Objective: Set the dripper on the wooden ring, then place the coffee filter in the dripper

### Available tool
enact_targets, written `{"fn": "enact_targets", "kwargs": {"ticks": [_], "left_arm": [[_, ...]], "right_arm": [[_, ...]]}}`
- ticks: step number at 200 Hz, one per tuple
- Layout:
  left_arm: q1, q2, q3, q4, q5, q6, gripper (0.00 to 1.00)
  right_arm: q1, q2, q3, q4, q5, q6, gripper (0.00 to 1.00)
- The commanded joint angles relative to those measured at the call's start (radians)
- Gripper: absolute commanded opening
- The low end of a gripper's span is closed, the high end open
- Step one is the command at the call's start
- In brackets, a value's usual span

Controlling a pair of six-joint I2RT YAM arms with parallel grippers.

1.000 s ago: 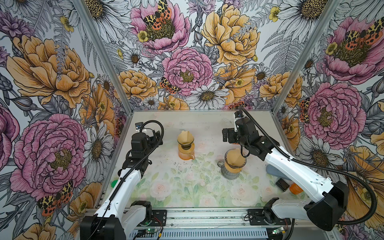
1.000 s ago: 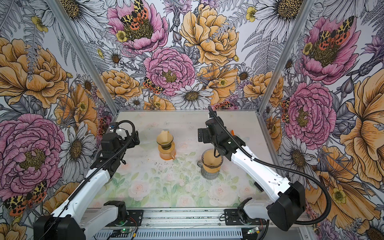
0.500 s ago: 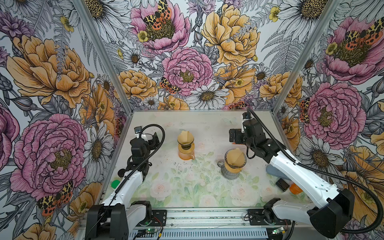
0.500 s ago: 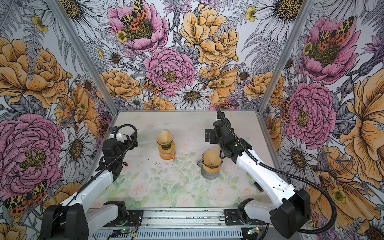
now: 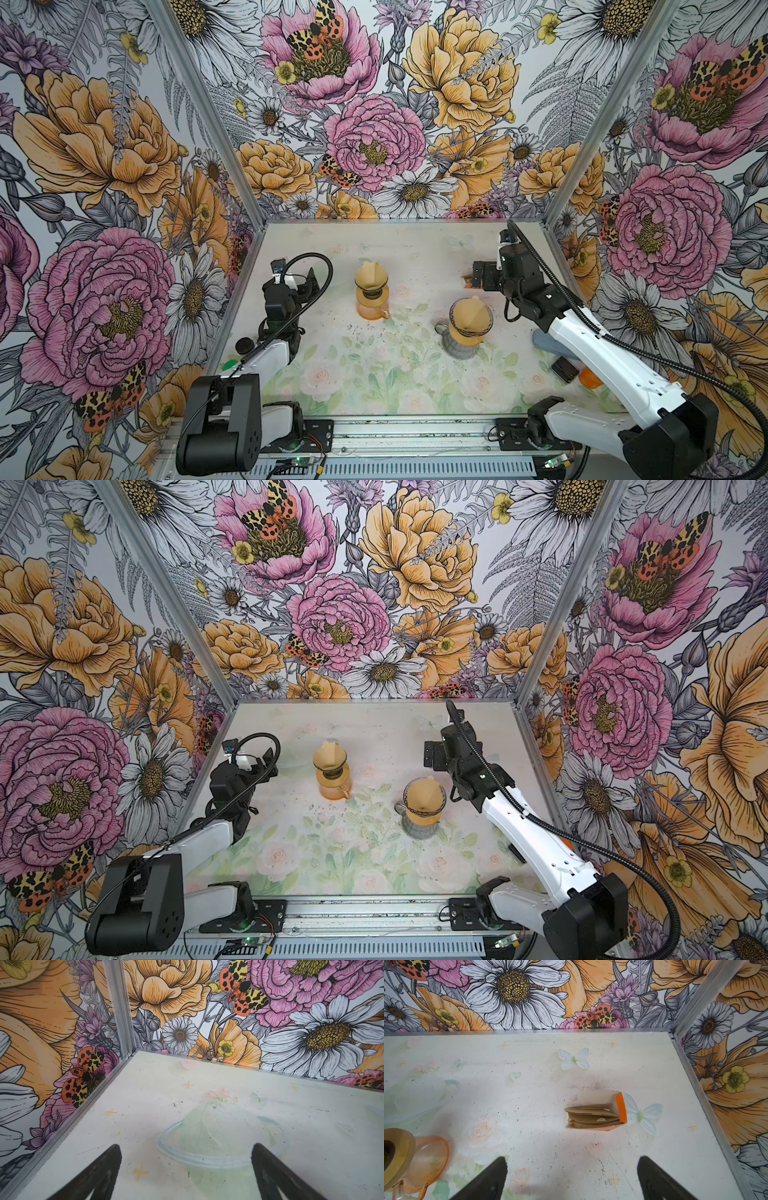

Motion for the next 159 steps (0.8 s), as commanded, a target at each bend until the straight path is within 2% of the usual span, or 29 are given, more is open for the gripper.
{"fn": "enact_targets", "kwargs": {"ticks": [1, 101, 124, 159], "left_arm": [[-0.018, 0.048, -0.026, 0.132, -0.003, 0.052, 0.99], [-0.030, 0.317, -0.096, 0.516, 0.026, 0.088, 0.99], [-0.021, 0.310, -0.078, 0.465, 0.024, 0.076, 0.99], [0.015, 0.308, -0.009, 0.330, 0.081, 0.049, 0.99]], "right_arm": [[-0.042, -0.004, -0.021, 0.056, 0.017, -0.018, 1.00], [-0.239, -0.077, -0.201, 0.244, -0.060, -0.074, 0.99], [-0.263, -0.109, -0.251, 0.300, -0.083, -0.096, 1.00], [-0.293, -0.125, -0.322, 0.389, -0.108, -0.124, 0.99]]}}
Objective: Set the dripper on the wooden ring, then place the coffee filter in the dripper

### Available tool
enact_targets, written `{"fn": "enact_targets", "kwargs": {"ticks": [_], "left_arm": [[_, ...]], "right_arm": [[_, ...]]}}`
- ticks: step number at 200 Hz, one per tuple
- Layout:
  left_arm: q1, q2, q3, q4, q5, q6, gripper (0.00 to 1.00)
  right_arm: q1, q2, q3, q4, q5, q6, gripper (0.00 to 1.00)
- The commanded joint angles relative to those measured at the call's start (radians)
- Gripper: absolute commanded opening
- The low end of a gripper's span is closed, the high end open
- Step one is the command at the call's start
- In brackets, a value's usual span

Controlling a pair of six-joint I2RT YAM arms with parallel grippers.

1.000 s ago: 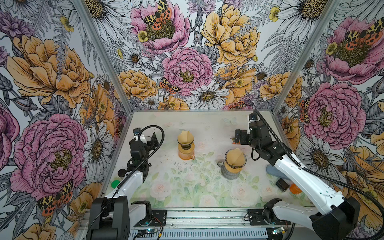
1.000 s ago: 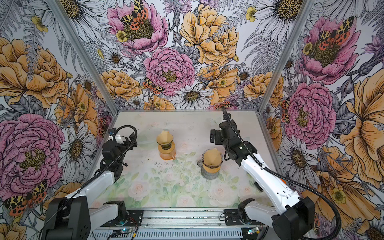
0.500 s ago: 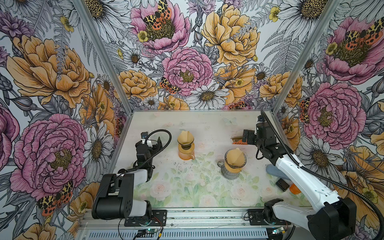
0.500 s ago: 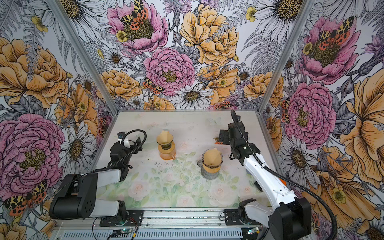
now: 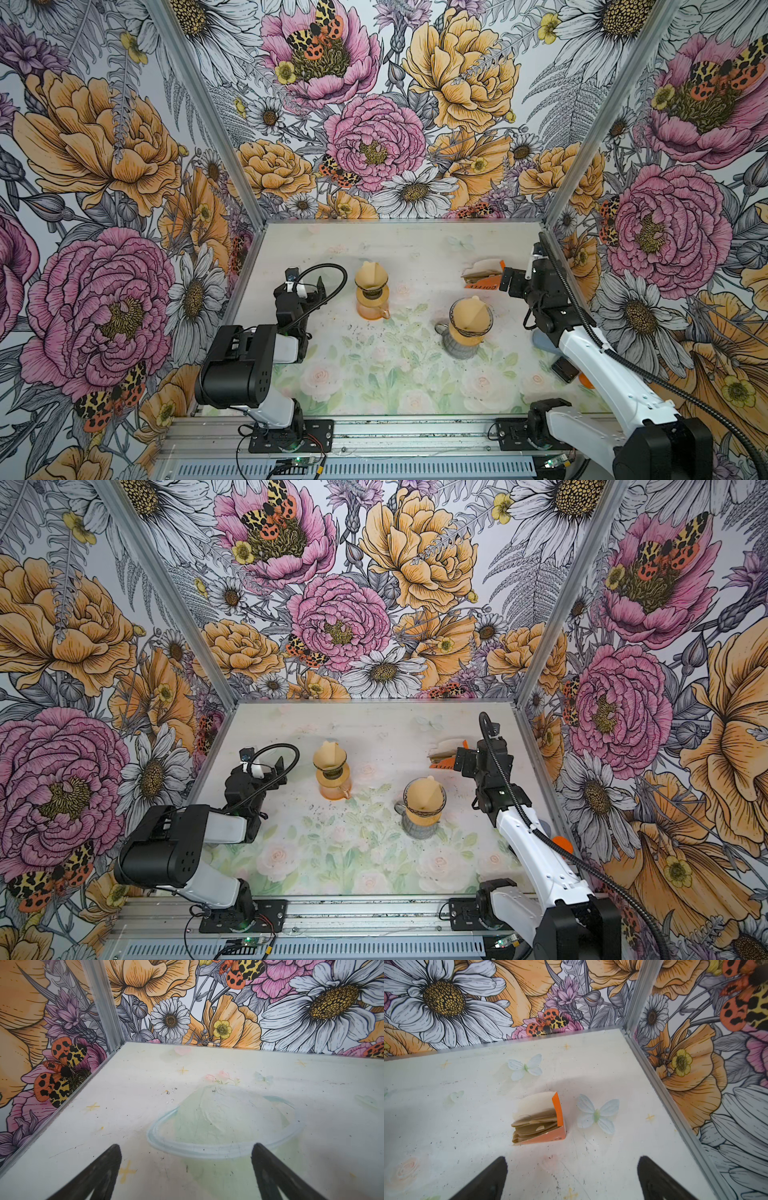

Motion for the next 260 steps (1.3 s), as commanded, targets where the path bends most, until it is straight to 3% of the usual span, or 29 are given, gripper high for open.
{"fn": "enact_targets", "kwargs": {"ticks": [1, 65, 109, 212, 260], "left_arm": [[0.027, -0.001, 0.047, -0.036, 0.060, -0.018, 0.99], [0.027, -0.001, 0.045, -0.033, 0.061, -0.018, 0.99], [0.026, -0.001, 0.045, -0.034, 0.058, -0.018, 0.99], [0.021, -0.001, 0.045, -0.037, 0.052, -0.016, 0.99], [0.021, 0.000, 0.045, -0.036, 0.049, -0.016, 0.99]], "right_arm": [[-0.018, -0.019, -0.042, 0.111, -0.032, -0.035, 0.99], [-0.052, -0.040, -0.225, 0.389, -0.075, -0.102, 0.99], [-0.080, 0.032, -0.308, 0.571, -0.122, -0.133, 0.99], [-0.120, 0.274, -0.345, 0.873, -0.175, -0.147, 1.00], [-0.121, 0.323, -0.336, 0.905, -0.204, -0.170, 0.99]]}}
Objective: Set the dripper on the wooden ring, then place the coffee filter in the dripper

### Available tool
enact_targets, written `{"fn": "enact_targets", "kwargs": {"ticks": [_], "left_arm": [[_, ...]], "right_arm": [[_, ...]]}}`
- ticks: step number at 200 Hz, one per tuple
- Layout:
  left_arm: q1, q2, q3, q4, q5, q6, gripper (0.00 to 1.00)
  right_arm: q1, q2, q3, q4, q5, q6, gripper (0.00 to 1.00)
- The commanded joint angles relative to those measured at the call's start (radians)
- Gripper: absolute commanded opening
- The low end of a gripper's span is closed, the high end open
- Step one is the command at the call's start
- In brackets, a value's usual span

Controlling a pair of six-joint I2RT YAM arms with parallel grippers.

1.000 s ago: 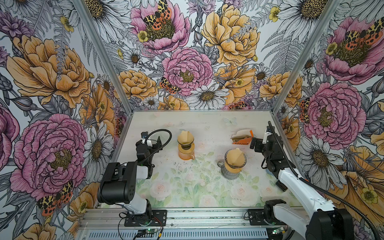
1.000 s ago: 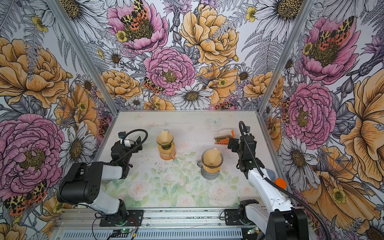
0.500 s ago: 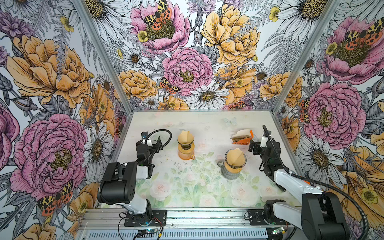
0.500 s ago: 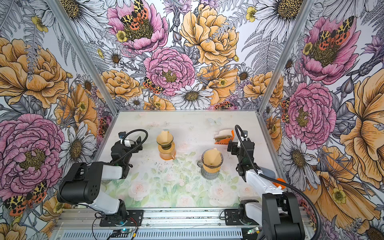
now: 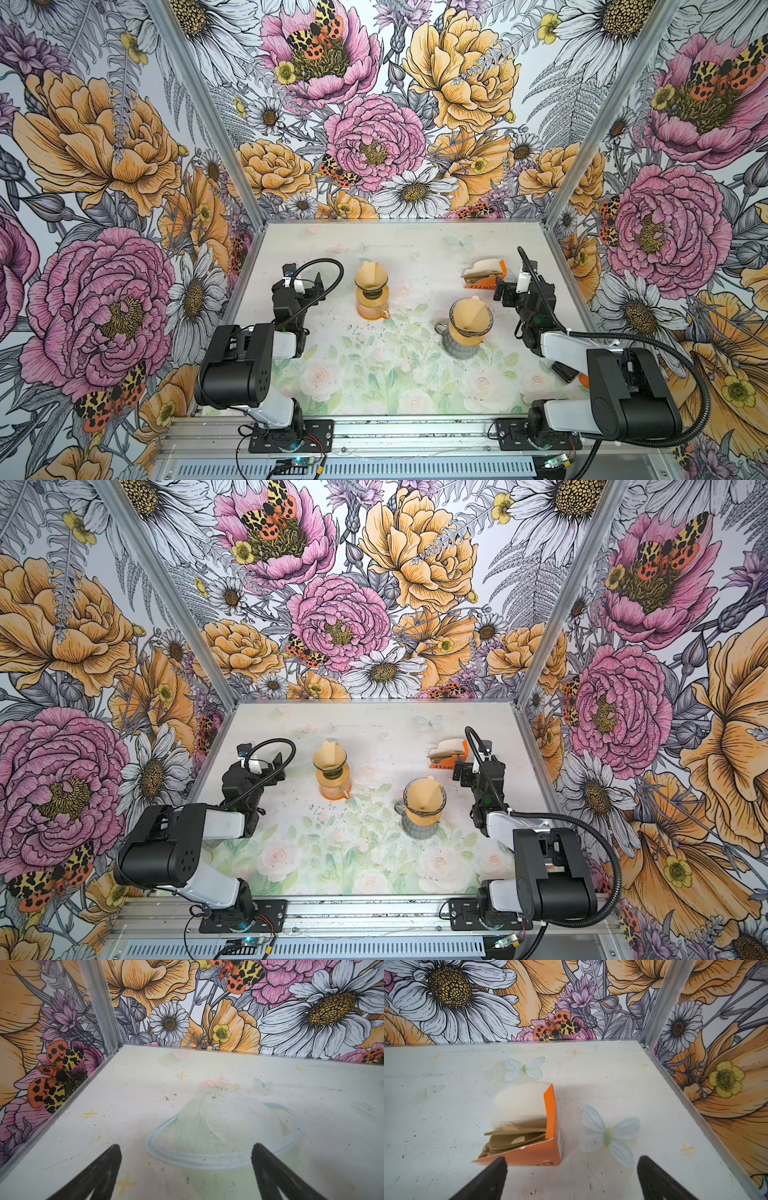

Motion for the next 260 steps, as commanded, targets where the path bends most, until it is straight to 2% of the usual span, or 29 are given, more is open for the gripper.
{"fn": "enact_targets", "kwargs": {"ticks": [1, 54, 113, 144, 175, 260], "left_arm": [[-0.001, -0.001, 0.010, -0.005, 0.011, -0.007, 0.99], [-0.001, 0.000, 0.010, -0.004, 0.011, -0.007, 0.99], [-0.001, -0.001, 0.011, -0.004, 0.012, -0.007, 0.99], [-0.001, 0.000, 0.011, -0.004, 0.012, -0.007, 0.99], [0.000, -0.001, 0.011, -0.005, 0.012, -0.007, 0.99], [-0.001, 0.000, 0.010, -0.004, 0.011, -0.007, 0.99]], "right_arm": [[-0.007, 0.009, 0.001, 0.073, -0.032, -0.025, 0.99], [-0.017, 0.060, 0.005, 0.125, -0.067, -0.043, 1.00], [-0.082, 0.137, 0.014, 0.189, -0.237, -0.029, 0.99], [-0.083, 0.137, 0.015, 0.187, -0.232, -0.027, 1.00], [-0.072, 0.166, -0.025, 0.279, -0.133, -0.002, 0.99], [-0.066, 0.173, -0.023, 0.277, -0.118, -0.006, 0.99]]}}
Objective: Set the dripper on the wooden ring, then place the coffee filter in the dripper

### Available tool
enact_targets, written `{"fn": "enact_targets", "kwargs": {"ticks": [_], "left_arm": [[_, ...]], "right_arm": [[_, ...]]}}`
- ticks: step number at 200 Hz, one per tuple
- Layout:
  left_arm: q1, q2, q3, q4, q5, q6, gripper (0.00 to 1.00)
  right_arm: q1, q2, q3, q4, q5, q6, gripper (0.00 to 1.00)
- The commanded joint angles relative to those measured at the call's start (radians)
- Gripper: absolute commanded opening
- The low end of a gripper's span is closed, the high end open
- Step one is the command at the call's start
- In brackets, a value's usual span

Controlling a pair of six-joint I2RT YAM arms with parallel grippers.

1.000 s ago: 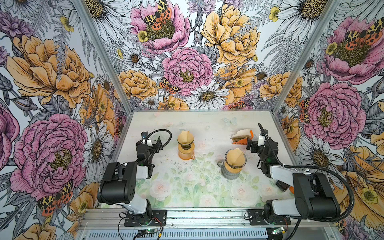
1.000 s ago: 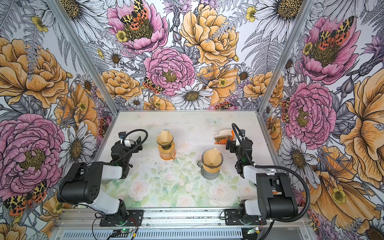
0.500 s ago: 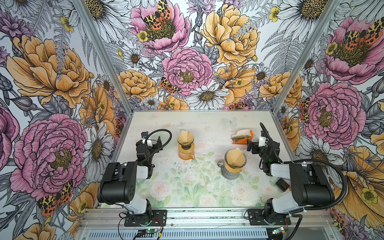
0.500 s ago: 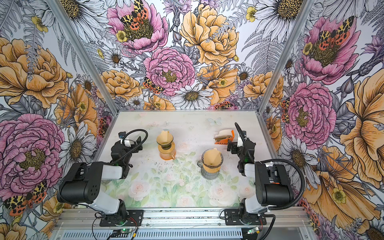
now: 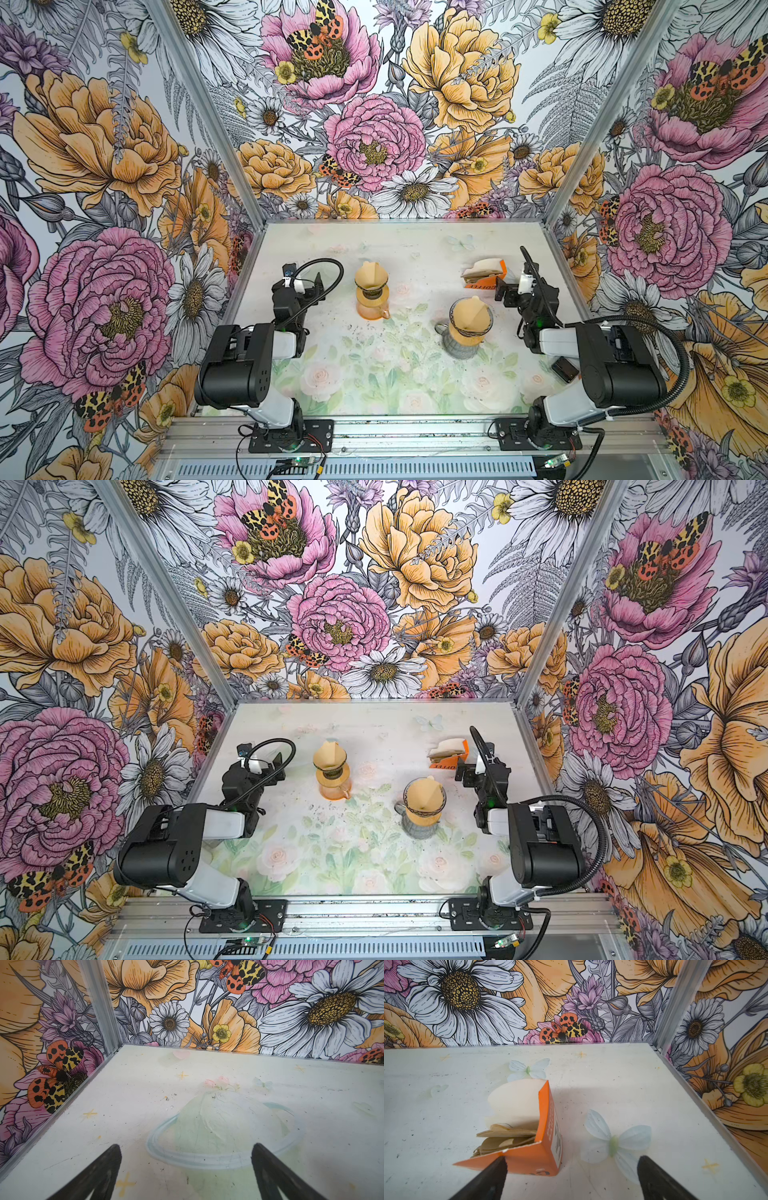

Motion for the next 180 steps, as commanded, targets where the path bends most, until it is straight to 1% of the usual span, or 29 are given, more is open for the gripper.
{"fn": "enact_targets", "kwargs": {"ticks": [1, 20, 48, 64, 142, 160, 180], "left_arm": [[-0.001, 0.000, 0.010, -0.005, 0.011, -0.007, 0.99], [-0.002, -0.001, 0.011, -0.005, 0.013, -0.007, 0.99], [0.000, 0.000, 0.012, -0.004, 0.015, -0.007, 0.99], [0.000, -0.001, 0.011, -0.004, 0.014, -0.007, 0.99], [0.000, 0.000, 0.012, -0.004, 0.015, -0.007, 0.99], [0.000, 0.000, 0.012, -0.004, 0.016, -0.007, 0.99], [0.000, -0.001, 0.012, -0.004, 0.014, -0.007, 0.99]], "right_arm": [[0.010, 0.010, 0.001, 0.039, 0.019, 0.009, 0.99], [0.009, 0.008, -0.001, 0.042, 0.018, 0.009, 1.00], [-0.009, 0.011, -0.011, 0.068, -0.085, -0.005, 1.00], [-0.009, 0.011, -0.011, 0.070, -0.109, -0.014, 0.99], [-0.004, 0.009, -0.006, 0.059, -0.093, -0.016, 1.00], [-0.005, 0.010, -0.007, 0.058, -0.033, 0.007, 0.99], [-0.003, 0.010, -0.005, 0.056, -0.029, 0.006, 0.99]]}}
